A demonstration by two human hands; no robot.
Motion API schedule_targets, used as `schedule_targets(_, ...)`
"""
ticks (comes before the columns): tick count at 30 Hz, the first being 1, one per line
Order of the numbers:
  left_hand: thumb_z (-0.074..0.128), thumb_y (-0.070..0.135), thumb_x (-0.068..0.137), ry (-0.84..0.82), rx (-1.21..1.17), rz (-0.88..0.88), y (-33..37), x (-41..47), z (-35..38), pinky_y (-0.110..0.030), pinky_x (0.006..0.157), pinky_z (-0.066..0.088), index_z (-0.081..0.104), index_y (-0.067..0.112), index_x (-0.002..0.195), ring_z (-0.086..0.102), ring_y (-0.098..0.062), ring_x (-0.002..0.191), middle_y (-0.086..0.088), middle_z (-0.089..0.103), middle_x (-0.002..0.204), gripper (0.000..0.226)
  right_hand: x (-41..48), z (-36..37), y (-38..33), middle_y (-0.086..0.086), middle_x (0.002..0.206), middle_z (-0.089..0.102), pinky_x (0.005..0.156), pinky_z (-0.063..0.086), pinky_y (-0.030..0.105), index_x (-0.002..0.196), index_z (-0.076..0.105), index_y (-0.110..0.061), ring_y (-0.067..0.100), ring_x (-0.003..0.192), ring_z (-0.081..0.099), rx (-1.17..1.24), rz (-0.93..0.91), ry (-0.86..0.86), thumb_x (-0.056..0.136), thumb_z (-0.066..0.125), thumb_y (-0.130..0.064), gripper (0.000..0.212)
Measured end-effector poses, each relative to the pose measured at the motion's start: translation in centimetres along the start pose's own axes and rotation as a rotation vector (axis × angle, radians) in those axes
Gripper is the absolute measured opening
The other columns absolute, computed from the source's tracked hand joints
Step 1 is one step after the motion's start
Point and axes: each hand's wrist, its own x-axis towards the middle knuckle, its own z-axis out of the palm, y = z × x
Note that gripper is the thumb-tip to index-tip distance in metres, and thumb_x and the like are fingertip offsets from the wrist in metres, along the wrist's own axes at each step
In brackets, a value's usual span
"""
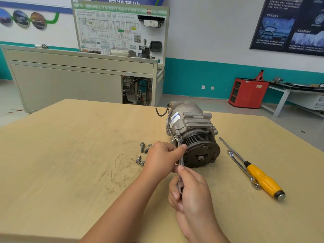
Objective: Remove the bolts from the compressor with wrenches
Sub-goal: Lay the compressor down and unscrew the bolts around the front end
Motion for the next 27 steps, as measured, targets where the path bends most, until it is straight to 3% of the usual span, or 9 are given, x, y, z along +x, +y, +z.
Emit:
schedule_targets(4, 0.062, 0.034, 0.088, -0.006, 0.012, 0.002, 0.0, 0.2, -0.3, -0.016, 0.038, 0.027, 0.035, 0.018, 0.038, 0.043, -0.004, 0.028, 0.009, 0.026, 0.032, 0.06, 0.1, 0.3, 0.0, 0.006, 0.037, 0.03, 0.036, 0.016, 0.009, 0.097, 0.051, 0.014, 0.007, 0.026, 0.017, -0.002, 0.005, 0.002, 0.099, 0.036, -0.012, 0.03)
schedule_targets(8, 0.061, 0.035, 0.088, -0.001, 0.028, 0.018, 0.0, 0.3, -0.2, -0.012, 0.038, 0.027, 0.04, 0.014, 0.046, 0.049, -0.004, 0.03, 0.008, 0.027, 0.032, 0.052, 0.2, 0.0, 0.1, 0.007, 0.037, 0.03, 0.036, 0.017, 0.009, 0.092, 0.06, 0.006, 0.008, 0.025, 0.018, 0.002, 0.019, -0.013, 0.099, 0.035, -0.013, 0.032)
schedule_targets(12, 0.062, 0.033, 0.088, 0.006, -0.003, -0.005, -0.1, 0.4, -0.1, -0.01, 0.037, 0.027, 0.039, 0.018, 0.038, 0.046, -0.004, 0.028, 0.008, 0.028, 0.029, 0.057, 0.5, -0.4, -0.4, 0.008, 0.036, 0.029, 0.036, 0.018, 0.007, 0.093, 0.063, 0.005, 0.008, 0.023, 0.019, -0.01, 0.051, -0.039, 0.099, 0.035, -0.013, 0.033)
schedule_targets(17, 0.064, 0.036, 0.086, 0.007, -0.071, -0.049, -0.1, 0.4, 0.2, -0.016, 0.041, 0.03, 0.038, 0.017, 0.043, 0.042, -0.006, 0.028, 0.004, 0.026, 0.038, 0.053, 0.7, -1.0, -1.0, 0.008, 0.036, 0.03, 0.037, 0.017, 0.008, 0.093, 0.061, 0.005, 0.009, 0.023, 0.019, -0.066, 0.097, -0.058, 0.099, 0.035, -0.014, 0.032)
schedule_targets(21, 0.061, 0.04, 0.086, 0.026, -0.149, -0.064, -0.3, 0.3, 0.1, -0.025, 0.053, 0.035, 0.044, 0.014, 0.049, 0.04, -0.006, 0.033, -0.002, 0.033, 0.048, 0.048, 0.7, -0.9, -0.8, 0.007, 0.035, 0.031, 0.037, 0.017, 0.009, 0.094, 0.062, 0.002, 0.008, 0.023, 0.02, -0.058, 0.098, -0.076, 0.099, 0.035, -0.015, 0.032)
schedule_targets(24, 0.051, 0.034, 0.091, 0.172, -0.182, -0.079, -0.5, 1.1, -0.6, -0.024, 0.056, 0.036, 0.064, 0.021, 0.07, 0.049, 0.0, 0.046, 0.008, 0.06, 0.053, 0.027, 0.6, -0.8, -0.7, 0.006, 0.034, 0.032, 0.037, 0.017, 0.009, 0.092, 0.062, 0.002, 0.008, 0.023, 0.021, -0.038, 0.09, -0.096, 0.098, 0.036, -0.014, 0.032)
schedule_targets(27, 0.045, 0.023, 0.096, 0.171, -0.306, -0.123, -0.1, 2.6, -1.3, -0.025, 0.059, 0.04, 0.062, 0.028, 0.093, 0.058, -0.007, 0.063, 0.006, 0.071, 0.076, 0.018, 0.6, -0.7, -0.7, 0.006, 0.034, 0.032, 0.035, 0.017, 0.009, 0.089, 0.061, 0.001, 0.008, 0.023, 0.021, -0.042, 0.1, -0.111, 0.099, 0.035, -0.015, 0.032)
